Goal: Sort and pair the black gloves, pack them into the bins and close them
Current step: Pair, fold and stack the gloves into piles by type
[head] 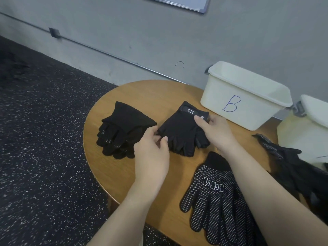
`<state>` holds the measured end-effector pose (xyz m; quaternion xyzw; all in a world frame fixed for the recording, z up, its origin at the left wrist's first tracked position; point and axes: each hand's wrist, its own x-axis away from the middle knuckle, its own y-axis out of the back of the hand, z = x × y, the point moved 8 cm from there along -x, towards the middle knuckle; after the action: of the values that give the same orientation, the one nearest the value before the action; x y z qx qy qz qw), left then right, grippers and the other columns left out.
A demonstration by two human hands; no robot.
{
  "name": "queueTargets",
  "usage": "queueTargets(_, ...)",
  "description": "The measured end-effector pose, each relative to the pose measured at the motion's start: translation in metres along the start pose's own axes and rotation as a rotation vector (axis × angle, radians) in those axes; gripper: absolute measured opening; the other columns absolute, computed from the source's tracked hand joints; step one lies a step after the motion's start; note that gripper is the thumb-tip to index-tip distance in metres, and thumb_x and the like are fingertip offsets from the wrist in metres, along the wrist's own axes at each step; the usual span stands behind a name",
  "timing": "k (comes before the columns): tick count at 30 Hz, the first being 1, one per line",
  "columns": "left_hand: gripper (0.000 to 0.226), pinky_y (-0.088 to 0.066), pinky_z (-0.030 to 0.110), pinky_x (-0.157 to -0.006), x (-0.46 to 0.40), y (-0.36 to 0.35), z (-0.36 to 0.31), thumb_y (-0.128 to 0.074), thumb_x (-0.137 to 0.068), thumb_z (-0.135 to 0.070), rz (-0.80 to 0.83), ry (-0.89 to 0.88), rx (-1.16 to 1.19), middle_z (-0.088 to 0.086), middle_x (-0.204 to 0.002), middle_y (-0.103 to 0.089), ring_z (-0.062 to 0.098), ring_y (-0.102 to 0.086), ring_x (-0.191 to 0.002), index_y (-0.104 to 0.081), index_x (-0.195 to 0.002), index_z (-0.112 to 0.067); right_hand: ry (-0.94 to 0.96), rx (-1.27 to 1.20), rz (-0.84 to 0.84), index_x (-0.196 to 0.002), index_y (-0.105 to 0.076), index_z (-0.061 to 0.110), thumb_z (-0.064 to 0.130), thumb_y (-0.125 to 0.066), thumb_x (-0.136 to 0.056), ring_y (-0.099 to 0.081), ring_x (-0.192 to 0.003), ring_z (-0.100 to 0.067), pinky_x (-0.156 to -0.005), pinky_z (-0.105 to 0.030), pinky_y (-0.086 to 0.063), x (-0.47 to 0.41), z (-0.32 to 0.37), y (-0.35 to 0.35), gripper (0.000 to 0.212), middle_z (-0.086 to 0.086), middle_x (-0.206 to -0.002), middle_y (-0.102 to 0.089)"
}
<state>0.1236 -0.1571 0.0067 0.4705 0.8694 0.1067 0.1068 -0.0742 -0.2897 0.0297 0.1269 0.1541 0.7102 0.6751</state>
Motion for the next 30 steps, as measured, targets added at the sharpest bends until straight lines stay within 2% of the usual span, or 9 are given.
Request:
queueTargets(2,0.044,-0.046,0.01,-0.079,0.006,0.003,-0.006,-0.064,-0.102,-0.024,-0.01,-0.088,-0.129,-0.006,-0.115,-0.068,0.008,-0.066,-0.1,-0.055,-0.144,-0.019,0.043,0.147,-0.061,-0.11,-0.065,0.016,0.037,-0.069,-0.097,-0.069,-0.079,-0.001,-0.06,-0.012,-0.052,0.001,0.007,0.007,0.025,0.007,-0.097,-0.072)
queueTargets(4,0.041,-0.041,0.01,-0.073,0.014,0.003,-0.019,-0.062,-0.102,-0.024,-0.018,-0.228,-0.27,-0.007,-0.112,-0.058,0.008,-0.06,-0.096,-0.055,-0.142,-0.019,0.15,0.418,-0.182,-0.125,-0.059,0.015,0.042,-0.068,-0.096,-0.063,-0.089,-0.002,-0.072,-0.012,-0.046,0.004,0.02,0.017,0.04,0.004,-0.108,-0.066)
queueTargets(6,0.04,-0.046,0.019,-0.082,0.019,-0.003,-0.03,-0.061,-0.101,-0.019,-0.01,-0.356,-0.357,-0.001,-0.119,-0.056,0.014,-0.058,-0.105,-0.057,-0.141,-0.015,0.388,0.639,-0.247,-0.134,-0.057,0.012,0.041,-0.063,-0.098,-0.057,-0.115,-0.016,-0.093,-0.021,-0.039,0.014,0.042,0.014,0.047,-0.002,-0.126,-0.061)
queueTargets(9,0.044,-0.042,0.035,-0.106,0.021,-0.021,-0.04,-0.058,-0.102,-0.019,0.055,-0.485,-0.474,0.007,-0.142,-0.055,0.022,-0.049,-0.13,-0.055,-0.146,-0.011,0.648,0.764,-0.086,-0.139,-0.057,0.014,0.04,-0.055,-0.101,-0.044,-0.136,-0.021,-0.112,-0.031,-0.033,0.027,0.057,-0.014,0.046,-0.003,-0.143,-0.054)
queueTargets(13,0.057,-0.02,0.037,-0.127,0.021,-0.043,-0.022,-0.04,-0.11,-0.035,0.221,-0.429,-0.627,0.006,-0.17,-0.023,0.02,-0.02,-0.156,-0.028,-0.162,-0.016,0.566,0.839,0.182,-0.158,-0.039,0.024,0.047,-0.041,-0.106,-0.016,-0.157,-0.015,-0.128,-0.038,-0.015,0.017,0.037,-0.034,0.057,0.004,-0.168,-0.027)
queueTargets(15,0.059,-0.013,0.038,-0.13,0.021,-0.049,-0.01,-0.032,-0.111,-0.041,0.281,-0.409,-0.683,0.004,-0.173,-0.01,0.017,-0.007,-0.159,-0.017,-0.165,-0.024,0.518,0.896,0.28,-0.162,-0.025,0.027,0.048,-0.035,-0.108,-0.008,-0.159,-0.013,-0.129,-0.036,-0.006,0.01,0.019,-0.038,0.06,0.006,-0.171,-0.015)
queueTargets(19,0.056,-0.005,0.039,-0.13,0.02,-0.054,0.002,-0.029,-0.111,-0.044,0.32,-0.409,-0.724,0.004,-0.174,0.002,0.017,0.003,-0.16,-0.015,-0.165,-0.035,0.457,0.954,0.383,-0.165,-0.005,0.032,0.049,-0.025,-0.109,0.007,-0.158,-0.011,-0.129,-0.039,0.001,0.009,-0.014,-0.046,0.062,0.01,-0.172,0.006)
queueTargets(26,0.056,0.002,0.038,-0.128,0.023,-0.05,-0.005,-0.025,-0.111,-0.043,0.332,-0.431,-0.743,0.007,-0.174,0.002,0.021,0.007,-0.16,-0.017,-0.165,-0.032,0.338,1.06,0.467,-0.165,0.001,0.033,0.056,-0.02,-0.108,0.01,-0.158,-0.012,-0.129,-0.041,0.003,0.012,0.001,-0.041,0.064,0.008,-0.172,0.011)
queueTargets(30,0.057,0.003,0.038,-0.129,0.047,-0.047,-0.023,-0.02,-0.11,-0.044,0.315,-0.539,-0.661,0.008,-0.173,-0.011,0.021,0.003,-0.16,-0.028,-0.163,-0.024,0.272,0.844,0.303,-0.165,-0.009,0.028,0.057,-0.021,-0.108,0.0,-0.159,-0.014,-0.129,-0.043,-0.002,0.038,0.018,-0.002,0.065,0.003,-0.173,-0.004)
